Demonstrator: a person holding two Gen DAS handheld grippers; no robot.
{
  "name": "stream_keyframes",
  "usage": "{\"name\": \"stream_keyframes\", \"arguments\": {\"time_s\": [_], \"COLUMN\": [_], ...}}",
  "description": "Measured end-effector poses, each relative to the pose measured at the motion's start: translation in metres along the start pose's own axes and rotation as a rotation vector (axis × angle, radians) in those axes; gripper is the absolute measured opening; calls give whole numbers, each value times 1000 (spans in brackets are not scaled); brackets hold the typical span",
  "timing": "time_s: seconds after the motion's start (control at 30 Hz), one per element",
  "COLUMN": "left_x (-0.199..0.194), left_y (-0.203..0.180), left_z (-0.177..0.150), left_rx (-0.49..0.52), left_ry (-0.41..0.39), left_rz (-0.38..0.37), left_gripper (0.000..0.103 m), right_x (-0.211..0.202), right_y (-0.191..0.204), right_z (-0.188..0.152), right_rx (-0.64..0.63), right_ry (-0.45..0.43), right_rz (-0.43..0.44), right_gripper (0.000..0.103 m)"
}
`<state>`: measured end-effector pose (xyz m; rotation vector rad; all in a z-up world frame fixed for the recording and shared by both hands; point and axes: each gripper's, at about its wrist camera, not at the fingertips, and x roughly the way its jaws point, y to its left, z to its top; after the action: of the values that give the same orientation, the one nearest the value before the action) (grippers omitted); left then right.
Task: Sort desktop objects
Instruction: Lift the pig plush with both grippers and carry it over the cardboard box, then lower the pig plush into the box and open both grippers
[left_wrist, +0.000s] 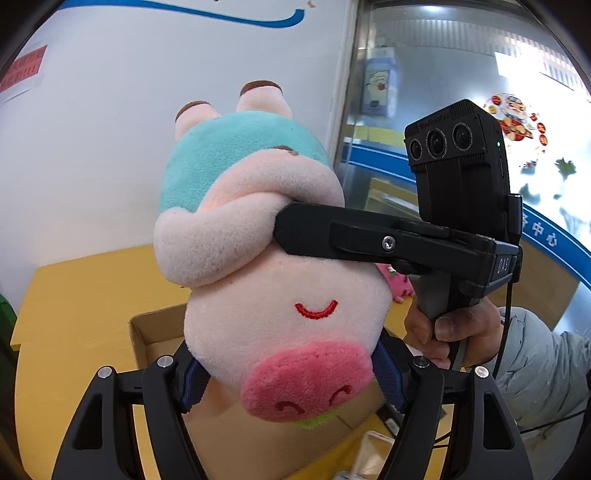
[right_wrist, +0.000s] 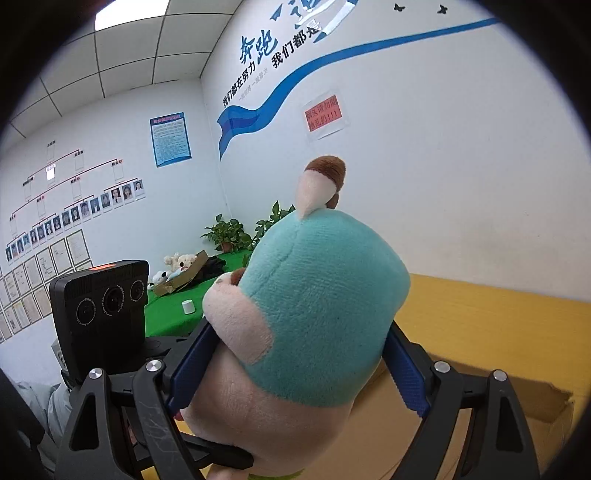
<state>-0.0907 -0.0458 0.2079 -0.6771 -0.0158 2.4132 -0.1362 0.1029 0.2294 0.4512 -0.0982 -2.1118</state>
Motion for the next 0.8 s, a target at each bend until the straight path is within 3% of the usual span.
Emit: {"name": "stream_keyframes", "arguments": {"time_s": [0.23,0.53,0.63,0.8], "left_x": [64,164,181,188], "left_y": [70,132,144,144], "left_z": [-8,-64,-78,-93], "left_rx": [-124,-318,-343,-312], "left_ry": [111,380,433,508], "left_rz": [17,37,47,156], "left_gripper": [78,78,78,78], "right_x": [79,160,170,183], "right_y": [-69,-169,-186,-187], "right_z": [-16,-110,-129,-153], "right_rx": [108,434,494,516], "right_ry": [85,223,265,350], "right_rz": [9,26,18,30], "right_gripper": [87,86,86,84]}}
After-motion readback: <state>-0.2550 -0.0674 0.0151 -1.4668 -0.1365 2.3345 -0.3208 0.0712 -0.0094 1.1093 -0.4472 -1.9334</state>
